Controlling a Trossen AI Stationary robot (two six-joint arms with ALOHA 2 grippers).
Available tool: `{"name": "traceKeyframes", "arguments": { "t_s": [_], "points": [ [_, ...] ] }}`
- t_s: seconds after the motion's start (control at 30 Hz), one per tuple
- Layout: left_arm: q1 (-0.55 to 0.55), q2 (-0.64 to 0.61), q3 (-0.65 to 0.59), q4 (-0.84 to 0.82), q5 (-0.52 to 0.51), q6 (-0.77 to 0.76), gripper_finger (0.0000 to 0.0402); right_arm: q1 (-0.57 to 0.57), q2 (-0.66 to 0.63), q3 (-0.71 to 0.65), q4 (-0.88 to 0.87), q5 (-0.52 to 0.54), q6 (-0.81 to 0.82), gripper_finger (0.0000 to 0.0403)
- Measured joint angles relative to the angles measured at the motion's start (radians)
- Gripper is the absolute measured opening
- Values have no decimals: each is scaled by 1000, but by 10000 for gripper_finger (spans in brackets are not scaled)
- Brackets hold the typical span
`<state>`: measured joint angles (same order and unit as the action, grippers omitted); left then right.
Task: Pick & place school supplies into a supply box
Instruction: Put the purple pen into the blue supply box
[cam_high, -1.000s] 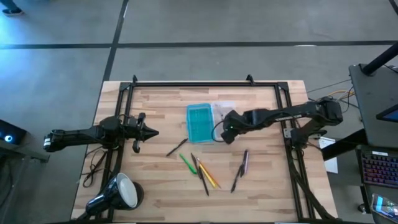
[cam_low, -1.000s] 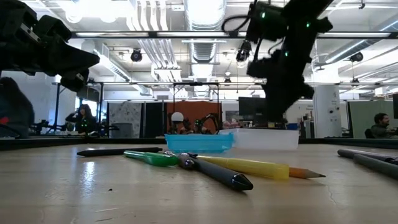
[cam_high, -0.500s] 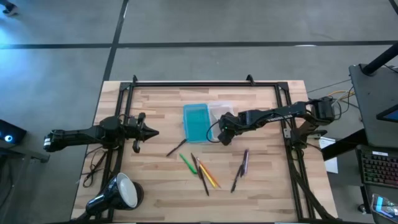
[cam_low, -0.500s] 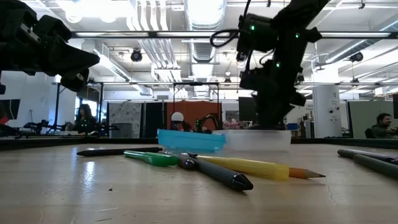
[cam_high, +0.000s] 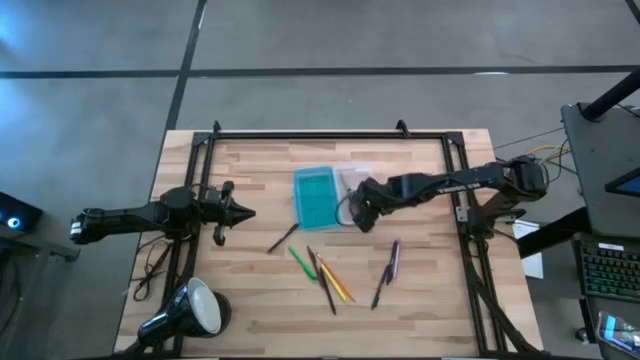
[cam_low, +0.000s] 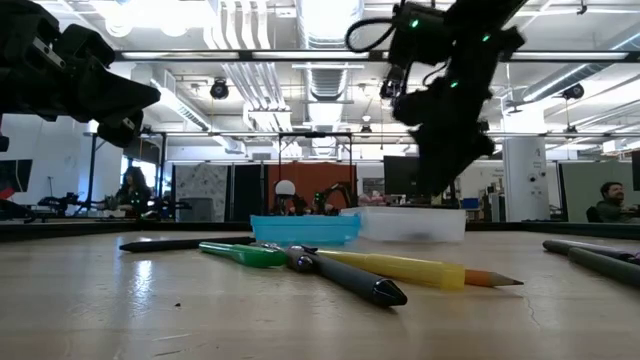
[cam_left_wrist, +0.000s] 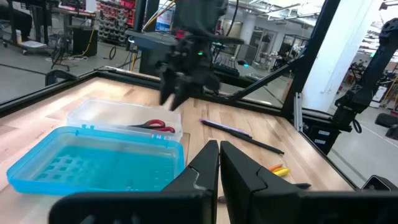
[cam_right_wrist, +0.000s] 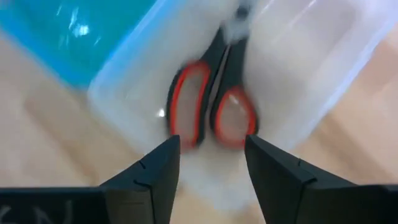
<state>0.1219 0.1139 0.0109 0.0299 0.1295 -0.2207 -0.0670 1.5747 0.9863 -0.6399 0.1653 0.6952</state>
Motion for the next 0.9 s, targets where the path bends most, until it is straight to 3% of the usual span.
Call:
{"name": "traceKeyframes", "arguments": {
  "t_s": [0.1,0.23,0.4,0.57,0.7,0.9],
  "points": [
    [0,0,0,0,0,0,0,53,-19,0,-115,-36,98,173],
    [0,0,0,0,0,0,0,129,-39,-1,-238,-118,347,173],
    [0,0,0,0,0,0,0,249,-52,-1,-304,-191,652,174],
    [0,0,0,0,0,0,0,372,-52,-6,-353,-194,914,175],
    [0,0,0,0,0,0,0,408,-28,-29,-306,-198,1021,175],
    [0,0,0,0,0,0,0,413,37,-44,-226,-212,1054,161]
  ]
}}
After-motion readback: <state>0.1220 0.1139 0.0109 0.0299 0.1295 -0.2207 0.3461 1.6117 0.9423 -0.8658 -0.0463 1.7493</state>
